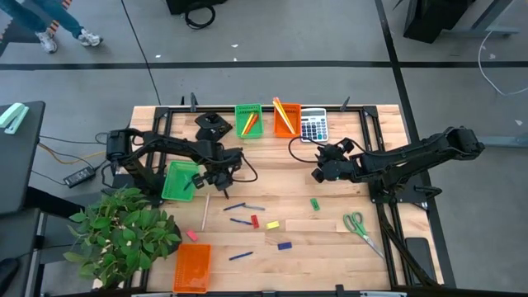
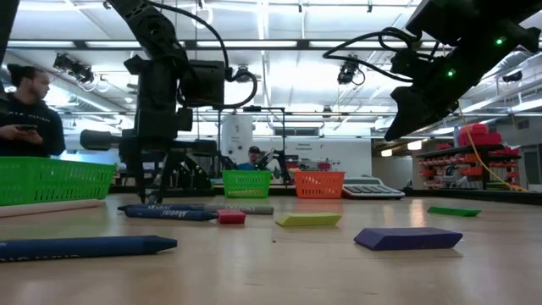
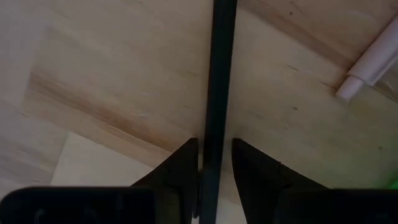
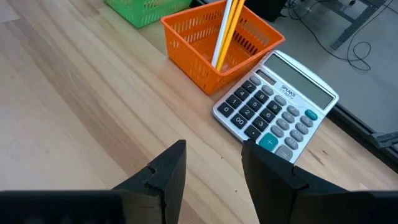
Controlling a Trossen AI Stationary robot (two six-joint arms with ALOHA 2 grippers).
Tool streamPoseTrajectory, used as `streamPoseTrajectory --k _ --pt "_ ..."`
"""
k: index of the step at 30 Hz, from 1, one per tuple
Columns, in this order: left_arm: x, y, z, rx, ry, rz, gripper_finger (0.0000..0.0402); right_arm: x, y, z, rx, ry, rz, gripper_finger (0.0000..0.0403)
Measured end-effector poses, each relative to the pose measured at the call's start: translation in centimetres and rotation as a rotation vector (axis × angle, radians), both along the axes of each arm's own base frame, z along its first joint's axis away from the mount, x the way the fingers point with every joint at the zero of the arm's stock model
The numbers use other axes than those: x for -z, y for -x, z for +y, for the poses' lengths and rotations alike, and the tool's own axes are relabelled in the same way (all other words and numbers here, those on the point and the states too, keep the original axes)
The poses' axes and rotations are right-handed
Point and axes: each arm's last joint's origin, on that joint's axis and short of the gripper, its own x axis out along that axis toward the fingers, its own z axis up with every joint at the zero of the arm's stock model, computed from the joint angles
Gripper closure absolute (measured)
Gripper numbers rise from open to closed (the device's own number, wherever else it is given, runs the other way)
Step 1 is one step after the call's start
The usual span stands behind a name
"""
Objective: Sort crayons/erasers/pens/pencils in bins
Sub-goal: Put the black pen into the top green bin
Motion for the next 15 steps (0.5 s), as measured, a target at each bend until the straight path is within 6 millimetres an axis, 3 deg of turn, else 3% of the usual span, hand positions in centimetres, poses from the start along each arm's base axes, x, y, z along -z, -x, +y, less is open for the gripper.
streamPoseTrajectory --k 6,15 --pt "0.14 -0.06 0.03 -0.001 -0.002 -0.006 0.0307 0.0 0.0 0.0 -0.001 0.002 0.001 0.0241" --pt "0.17 -0.07 0.05 -0.002 -0.007 -0.006 0.0366 -0.01 0.0 -0.01 -0.001 0.006 0.004 0.0241"
